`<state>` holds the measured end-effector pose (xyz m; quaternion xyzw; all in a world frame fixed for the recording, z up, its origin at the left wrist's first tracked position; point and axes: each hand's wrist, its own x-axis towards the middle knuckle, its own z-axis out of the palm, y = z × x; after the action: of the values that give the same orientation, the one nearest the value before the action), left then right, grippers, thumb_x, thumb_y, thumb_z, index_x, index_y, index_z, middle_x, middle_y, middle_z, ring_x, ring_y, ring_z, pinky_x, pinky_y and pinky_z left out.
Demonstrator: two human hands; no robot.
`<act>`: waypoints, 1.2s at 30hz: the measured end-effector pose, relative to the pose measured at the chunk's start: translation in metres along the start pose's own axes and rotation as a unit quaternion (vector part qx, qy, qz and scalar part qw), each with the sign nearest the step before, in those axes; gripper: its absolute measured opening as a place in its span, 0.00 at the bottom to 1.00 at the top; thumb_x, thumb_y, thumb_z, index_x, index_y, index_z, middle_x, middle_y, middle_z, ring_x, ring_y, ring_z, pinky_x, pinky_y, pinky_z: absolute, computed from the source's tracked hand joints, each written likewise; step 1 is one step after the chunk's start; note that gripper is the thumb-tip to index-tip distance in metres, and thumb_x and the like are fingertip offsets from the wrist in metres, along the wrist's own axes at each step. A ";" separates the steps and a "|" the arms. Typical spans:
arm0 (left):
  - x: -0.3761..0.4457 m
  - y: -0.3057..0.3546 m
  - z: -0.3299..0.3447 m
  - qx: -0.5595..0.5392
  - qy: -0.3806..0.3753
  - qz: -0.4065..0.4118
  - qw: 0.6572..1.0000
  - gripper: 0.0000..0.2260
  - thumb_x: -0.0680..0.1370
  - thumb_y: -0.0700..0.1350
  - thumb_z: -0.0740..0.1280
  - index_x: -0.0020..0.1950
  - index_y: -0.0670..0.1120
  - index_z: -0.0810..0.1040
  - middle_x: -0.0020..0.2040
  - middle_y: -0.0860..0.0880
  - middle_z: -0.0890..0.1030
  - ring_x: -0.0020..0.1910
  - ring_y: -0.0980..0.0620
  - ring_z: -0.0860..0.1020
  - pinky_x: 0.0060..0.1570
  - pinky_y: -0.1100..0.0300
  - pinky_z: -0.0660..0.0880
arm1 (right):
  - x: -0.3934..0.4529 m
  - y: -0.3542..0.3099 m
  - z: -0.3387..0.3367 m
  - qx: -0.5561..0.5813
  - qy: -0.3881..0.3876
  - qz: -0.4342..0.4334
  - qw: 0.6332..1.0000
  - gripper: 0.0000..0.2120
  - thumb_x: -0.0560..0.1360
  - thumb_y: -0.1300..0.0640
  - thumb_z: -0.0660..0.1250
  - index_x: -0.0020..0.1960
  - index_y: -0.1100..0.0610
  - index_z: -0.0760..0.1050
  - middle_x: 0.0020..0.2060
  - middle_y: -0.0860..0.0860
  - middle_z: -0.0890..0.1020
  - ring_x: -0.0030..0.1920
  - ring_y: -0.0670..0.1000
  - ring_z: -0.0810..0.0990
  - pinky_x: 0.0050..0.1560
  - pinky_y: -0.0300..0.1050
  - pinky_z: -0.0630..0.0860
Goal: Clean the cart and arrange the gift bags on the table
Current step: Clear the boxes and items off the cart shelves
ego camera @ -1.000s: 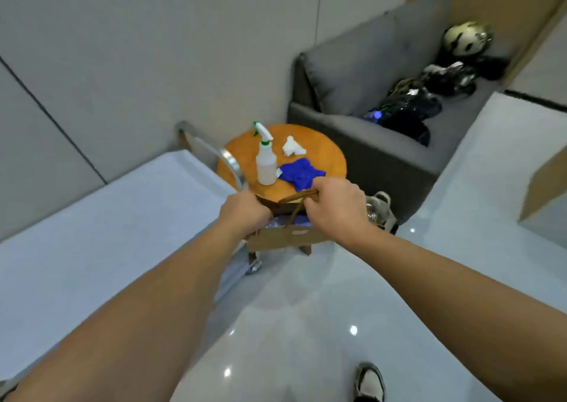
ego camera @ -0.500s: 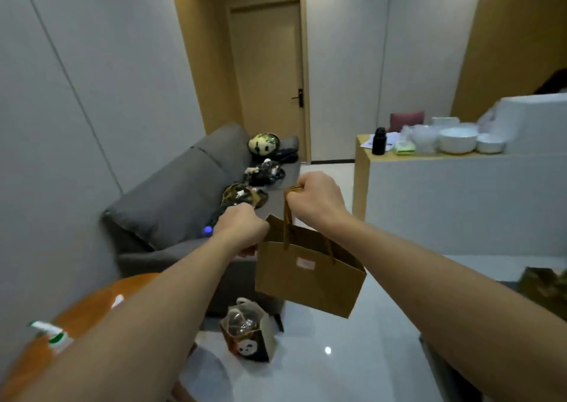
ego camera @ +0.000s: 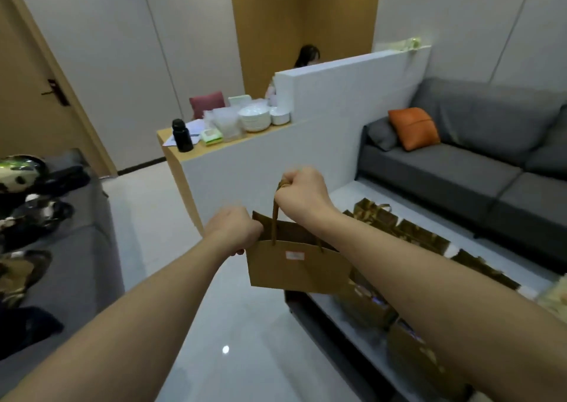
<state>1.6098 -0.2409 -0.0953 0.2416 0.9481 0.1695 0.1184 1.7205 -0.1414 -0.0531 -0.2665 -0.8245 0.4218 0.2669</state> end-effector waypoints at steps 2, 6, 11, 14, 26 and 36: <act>0.035 0.015 0.009 -0.003 -0.008 0.041 0.999 0.10 0.74 0.47 0.65 0.38 0.44 0.81 0.32 0.47 0.83 0.33 0.48 0.84 0.41 0.51 0.85 | 0.024 0.025 0.000 0.040 0.077 0.036 0.996 0.14 0.68 0.72 0.63 0.29 0.59 0.67 0.25 0.51 0.68 0.30 0.49 0.70 0.33 0.50 0.74; 0.102 0.039 0.012 0.013 -0.050 0.121 0.991 0.09 0.75 0.46 0.65 0.39 0.44 0.81 0.34 0.47 0.84 0.34 0.49 0.84 0.41 0.52 0.84 | 0.073 0.050 0.005 0.027 0.154 0.100 0.983 0.15 0.72 0.67 0.67 0.30 0.57 0.69 0.27 0.51 0.68 0.30 0.49 0.69 0.33 0.47 0.72; 0.177 0.058 0.015 0.060 -0.080 0.197 0.975 0.06 0.78 0.44 0.65 0.44 0.44 0.79 0.39 0.46 0.82 0.37 0.49 0.81 0.35 0.59 0.79 | 0.128 0.057 0.011 -0.048 0.158 0.122 0.979 0.11 0.72 0.68 0.68 0.32 0.61 0.72 0.31 0.58 0.71 0.34 0.59 0.76 0.40 0.53 0.82; 0.216 0.062 0.023 0.080 -0.080 0.223 0.968 0.05 0.79 0.45 0.65 0.46 0.46 0.78 0.40 0.46 0.82 0.38 0.50 0.81 0.32 0.60 0.76 | 0.154 0.065 0.017 -0.067 0.159 0.123 0.977 0.09 0.69 0.72 0.64 0.33 0.62 0.71 0.31 0.58 0.71 0.36 0.60 0.77 0.41 0.62 0.81; 0.341 0.097 0.107 0.141 -0.143 0.264 0.943 0.06 0.77 0.47 0.68 0.48 0.45 0.81 0.46 0.46 0.82 0.41 0.50 0.79 0.37 0.59 0.76 | 0.245 0.204 0.060 -0.068 0.125 0.232 0.962 0.11 0.69 0.72 0.65 0.32 0.59 0.72 0.31 0.56 0.75 0.37 0.56 0.79 0.38 0.52 0.81; 0.415 0.150 0.205 0.212 -0.239 0.245 0.915 0.12 0.78 0.54 0.65 0.55 0.48 0.80 0.50 0.47 0.80 0.49 0.45 0.79 0.46 0.56 0.77 | 0.299 0.355 0.086 -0.131 -0.035 0.320 0.938 0.13 0.73 0.54 0.73 0.33 0.51 0.72 0.34 0.51 0.78 0.39 0.54 0.78 0.35 0.48 0.75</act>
<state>1.3798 0.1436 -0.2850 0.5191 0.8163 -0.0745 0.2421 1.5257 0.1881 -0.3298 -0.5337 -0.7527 0.3821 0.0519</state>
